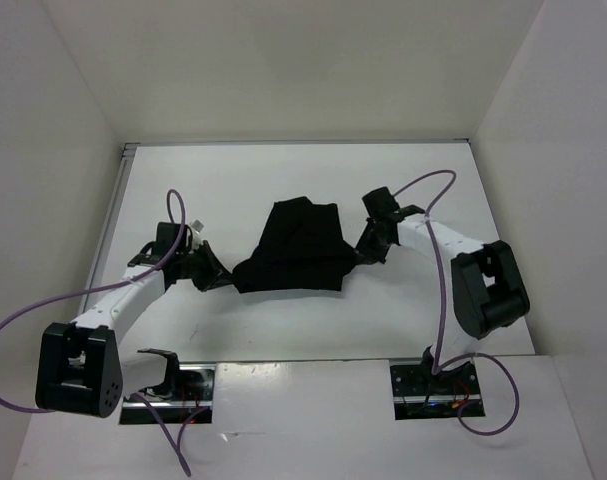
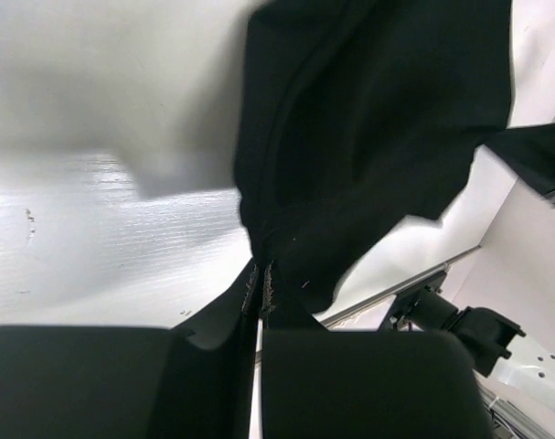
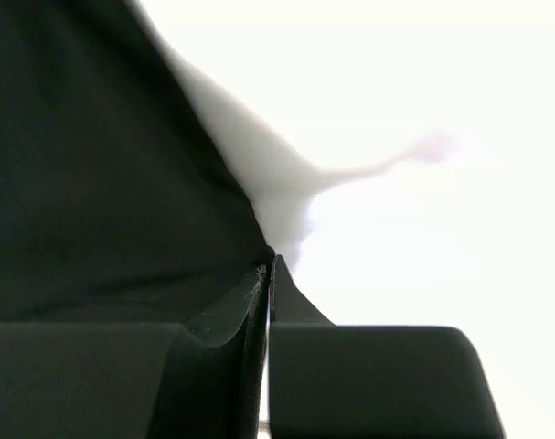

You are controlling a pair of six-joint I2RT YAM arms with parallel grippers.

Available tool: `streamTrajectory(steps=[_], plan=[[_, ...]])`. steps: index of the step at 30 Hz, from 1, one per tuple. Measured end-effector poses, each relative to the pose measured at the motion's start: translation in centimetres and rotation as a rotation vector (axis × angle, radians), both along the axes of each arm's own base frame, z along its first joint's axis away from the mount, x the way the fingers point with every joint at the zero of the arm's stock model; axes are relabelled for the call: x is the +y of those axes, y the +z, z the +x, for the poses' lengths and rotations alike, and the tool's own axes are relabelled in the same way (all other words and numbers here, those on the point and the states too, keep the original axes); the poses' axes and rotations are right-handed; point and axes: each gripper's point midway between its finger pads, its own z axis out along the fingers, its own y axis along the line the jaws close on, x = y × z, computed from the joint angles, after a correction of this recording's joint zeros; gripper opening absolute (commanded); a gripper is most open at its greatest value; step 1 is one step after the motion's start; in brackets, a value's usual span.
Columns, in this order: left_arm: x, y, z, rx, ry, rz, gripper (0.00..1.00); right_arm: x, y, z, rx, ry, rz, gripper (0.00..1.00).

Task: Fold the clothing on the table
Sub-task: Flatten the skirt out

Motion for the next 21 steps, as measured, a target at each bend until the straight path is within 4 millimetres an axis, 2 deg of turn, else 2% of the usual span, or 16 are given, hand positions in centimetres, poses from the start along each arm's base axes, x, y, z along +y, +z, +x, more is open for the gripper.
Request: streamTrajectory(steps=[4,5,6,7,8,12,14,17,19,21], plan=[[-0.2,-0.4,-0.5,0.012,-0.009,-0.009,0.00,-3.7,1.7,1.2,-0.041,-0.083,-0.067,0.00],[-0.4,-0.4,-0.6,0.015,-0.012,-0.014,0.00,-4.0,1.8,1.0,-0.036,-0.084,-0.081,0.06],[-0.5,-0.4,-0.7,0.015,-0.017,-0.020,0.00,-4.1,1.7,0.8,-0.030,-0.083,-0.093,0.19],[-0.6,-0.4,-0.7,0.013,-0.022,-0.027,0.00,-4.4,1.6,0.6,-0.020,-0.083,-0.105,0.38],[-0.5,-0.6,-0.7,0.013,-0.023,-0.024,0.00,-5.0,1.4,0.4,-0.012,-0.092,-0.138,0.48],[-0.3,-2.6,-1.7,0.076,-0.017,-0.020,0.00,-6.5,1.4,-0.2,0.011,-0.105,-0.173,0.49],[-0.5,-3.6,-2.4,0.112,-0.026,-0.018,0.00,-6.1,2.2,-0.2,-0.009,-0.099,-0.158,0.49],[-0.7,-4.3,-3.0,0.145,-0.040,-0.017,0.00,-4.4,4.5,-0.5,-0.069,-0.066,-0.080,0.49],[-0.8,-4.4,-2.9,0.145,-0.044,-0.019,0.00,-2.5,5.3,-1.4,-0.088,-0.022,-0.020,0.49],[-0.9,-4.5,-2.8,0.143,-0.047,-0.021,0.00,0.1,5.3,-2.9,-0.075,0.044,0.039,0.49]])
